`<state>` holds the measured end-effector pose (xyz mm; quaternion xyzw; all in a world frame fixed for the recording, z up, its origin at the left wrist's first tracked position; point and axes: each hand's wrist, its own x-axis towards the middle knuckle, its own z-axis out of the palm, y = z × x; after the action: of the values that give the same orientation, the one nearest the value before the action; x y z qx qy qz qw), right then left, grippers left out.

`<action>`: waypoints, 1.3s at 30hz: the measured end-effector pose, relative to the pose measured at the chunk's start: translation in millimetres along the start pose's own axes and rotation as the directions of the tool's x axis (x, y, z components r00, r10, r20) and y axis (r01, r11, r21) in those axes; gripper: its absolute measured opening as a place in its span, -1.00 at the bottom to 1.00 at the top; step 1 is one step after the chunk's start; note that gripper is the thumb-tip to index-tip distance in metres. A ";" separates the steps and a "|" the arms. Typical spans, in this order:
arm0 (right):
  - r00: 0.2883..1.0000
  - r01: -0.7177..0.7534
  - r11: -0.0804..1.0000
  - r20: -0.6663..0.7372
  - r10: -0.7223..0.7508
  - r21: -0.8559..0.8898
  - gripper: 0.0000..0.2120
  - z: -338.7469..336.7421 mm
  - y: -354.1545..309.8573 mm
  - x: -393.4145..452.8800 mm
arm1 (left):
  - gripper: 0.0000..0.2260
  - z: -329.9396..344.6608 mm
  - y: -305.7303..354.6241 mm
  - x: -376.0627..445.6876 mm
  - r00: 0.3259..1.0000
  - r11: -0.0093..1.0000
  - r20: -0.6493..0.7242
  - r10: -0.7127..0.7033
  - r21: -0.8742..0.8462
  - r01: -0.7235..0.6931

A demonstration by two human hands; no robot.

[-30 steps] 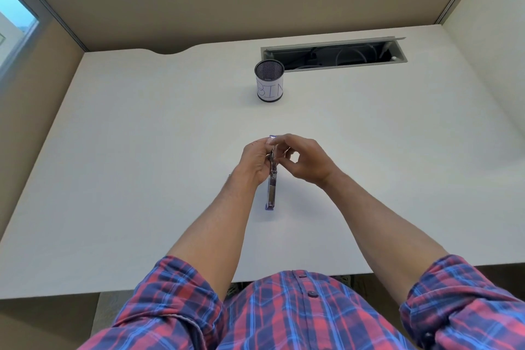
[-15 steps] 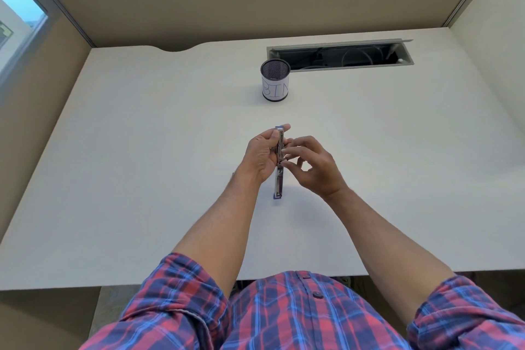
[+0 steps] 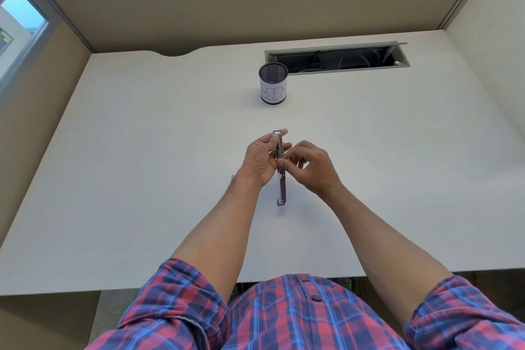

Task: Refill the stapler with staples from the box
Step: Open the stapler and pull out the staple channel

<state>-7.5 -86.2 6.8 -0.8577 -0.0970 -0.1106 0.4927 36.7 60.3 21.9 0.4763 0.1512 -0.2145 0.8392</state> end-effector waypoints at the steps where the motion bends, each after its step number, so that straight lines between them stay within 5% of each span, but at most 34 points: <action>1: 0.999 -0.035 0.999 0.006 0.035 0.014 -0.93 0.8 0.4 -1.5 | -0.74 0.4 1.5 0.5 1.000 1.000 0.000 0.006 0.011 -0.006; 9: 0.952 -0.291 0.945 -0.053 0.302 0.150 -0.91 -1.6 2.5 -8.8 | -0.81 -10.0 9.2 2.1 0.995 0.960 0.088 0.050 0.270 -0.072; 13: 0.976 -0.154 0.988 -0.152 0.154 0.013 -0.89 -4.1 -4.8 -4.2 | -0.87 -11.7 18.5 1.3 0.989 0.921 0.125 0.076 0.372 -0.118; 21: 0.986 -0.003 0.944 -0.161 -0.053 -0.329 -0.93 0.2 -15.9 4.0 | -0.76 -14.5 27.5 4.4 0.985 0.959 0.162 0.057 0.266 -0.099; 39: 0.969 0.128 0.861 -0.122 -0.214 -0.492 -0.96 1.3 -20.7 12.0 | -0.67 -22.0 22.7 9.9 0.997 1.000 0.067 -0.025 0.016 0.024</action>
<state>-1.6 -74.1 26.7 -0.9280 -0.0996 -0.2484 0.2592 55.5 87.4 23.0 0.4732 0.1269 -0.2417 0.8376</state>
